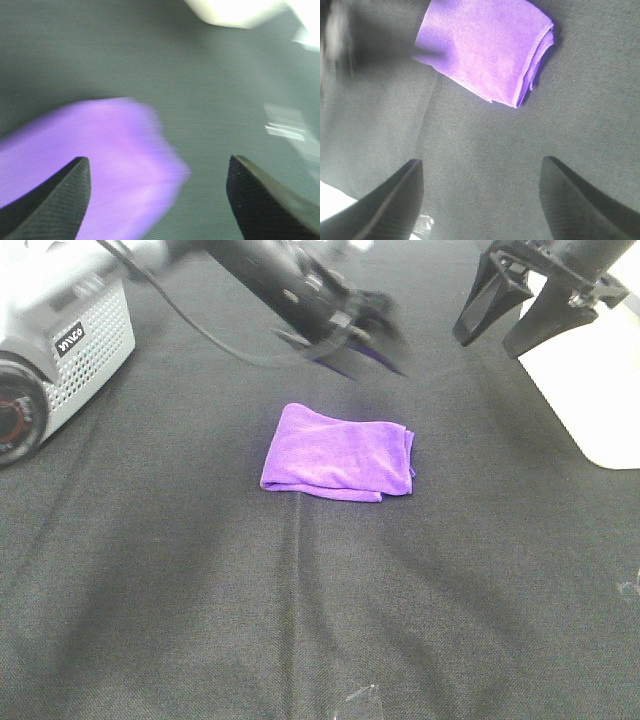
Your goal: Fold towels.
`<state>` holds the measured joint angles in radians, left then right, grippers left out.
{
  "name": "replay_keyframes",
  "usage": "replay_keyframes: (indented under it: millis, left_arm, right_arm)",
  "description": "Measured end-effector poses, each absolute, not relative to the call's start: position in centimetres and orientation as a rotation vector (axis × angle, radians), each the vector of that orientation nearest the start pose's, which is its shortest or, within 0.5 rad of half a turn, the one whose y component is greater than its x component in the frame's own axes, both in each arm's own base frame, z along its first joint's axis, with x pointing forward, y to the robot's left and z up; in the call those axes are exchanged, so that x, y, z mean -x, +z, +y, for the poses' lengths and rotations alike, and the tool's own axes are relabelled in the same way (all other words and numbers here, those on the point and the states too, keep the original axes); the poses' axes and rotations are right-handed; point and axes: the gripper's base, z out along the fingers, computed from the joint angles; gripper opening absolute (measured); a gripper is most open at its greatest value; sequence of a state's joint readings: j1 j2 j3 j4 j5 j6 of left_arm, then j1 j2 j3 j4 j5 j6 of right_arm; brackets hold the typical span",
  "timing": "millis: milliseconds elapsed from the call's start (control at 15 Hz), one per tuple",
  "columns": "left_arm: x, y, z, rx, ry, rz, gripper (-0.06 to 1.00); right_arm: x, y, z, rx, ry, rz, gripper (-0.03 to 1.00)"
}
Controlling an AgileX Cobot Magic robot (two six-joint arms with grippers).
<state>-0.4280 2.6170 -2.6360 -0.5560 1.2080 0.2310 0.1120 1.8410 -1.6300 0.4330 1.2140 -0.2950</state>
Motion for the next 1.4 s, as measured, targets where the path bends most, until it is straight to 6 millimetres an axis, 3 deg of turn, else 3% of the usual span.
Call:
replay_keyframes:
  millis: [200, 333, 400, 667, 733, 800, 933, 1067, 1133, 1200, 1267, 1400]
  left_arm:
    - [-49.4, 22.0, -23.9, -0.604, -0.406, 2.588, 0.69]
    - [-49.4, 24.3, -21.8, -0.550, -0.257, 2.576, 0.69]
    - [-48.2, 26.9, -19.2, -0.506, -0.207, 2.601, 0.69]
    - [-44.4, 32.6, -9.7, -0.293, -0.137, 2.651, 0.69]
    - [-42.8, 34.2, -7.0, -0.223, -0.107, 2.646, 0.69]
    - [-42.0, 35.1, -5.8, -0.192, -0.094, 2.638, 0.69]
    - [-37.9, 36.6, -2.6, -0.101, -0.069, 2.656, 0.70]
    - [-32.9, 37.9, -1.0, -0.048, -0.053, 2.655, 0.70]
    - [-30.3, 37.8, -0.5, -0.031, -0.047, 2.668, 0.70]
    - [-26.2, 38.0, -0.3, -0.024, -0.040, 2.655, 0.70]
    - [-23.8, 38.2, -0.3, -0.024, -0.038, 2.627, 0.70]
    - [-19.2, 38.0, -0.3, -0.023, -0.033, 2.553, 0.70]
  right_arm:
    - [-37.4, 30.5, 7.4, 0.416, 0.497, 2.779, 0.64]
    - [-36.8, 31.6, 6.7, 0.390, 0.395, 2.777, 0.64]
    - [-36.0, 32.8, 5.0, 0.306, 0.340, 2.762, 0.64]
    - [-33.9, 35.1, -1.1, 0.062, 0.295, 2.708, 0.64]
    - [-33.0, 35.7, -1.9, 0.028, 0.279, 2.694, 0.64]
    - [-32.5, 36.0, -2.0, 0.029, 0.272, 2.686, 0.64]
    - [-29.6, 37.2, -1.7, 0.079, 0.255, 2.651, 0.64]
    - [-25.5, 38.2, -1.1, 0.109, 0.242, 2.607, 0.64]
    - [-23.2, 38.5, -0.8, 0.118, 0.234, 2.584, 0.64]
    - [-21.2, 38.6, -0.5, 0.121, 0.228, 2.565, 0.64]
    - [-17.9, 38.4, -0.1, 0.128, 0.216, 2.531, 0.64]
    - [-13.4, 37.7, 0.5, 0.148, 0.196, 2.475, 0.64]
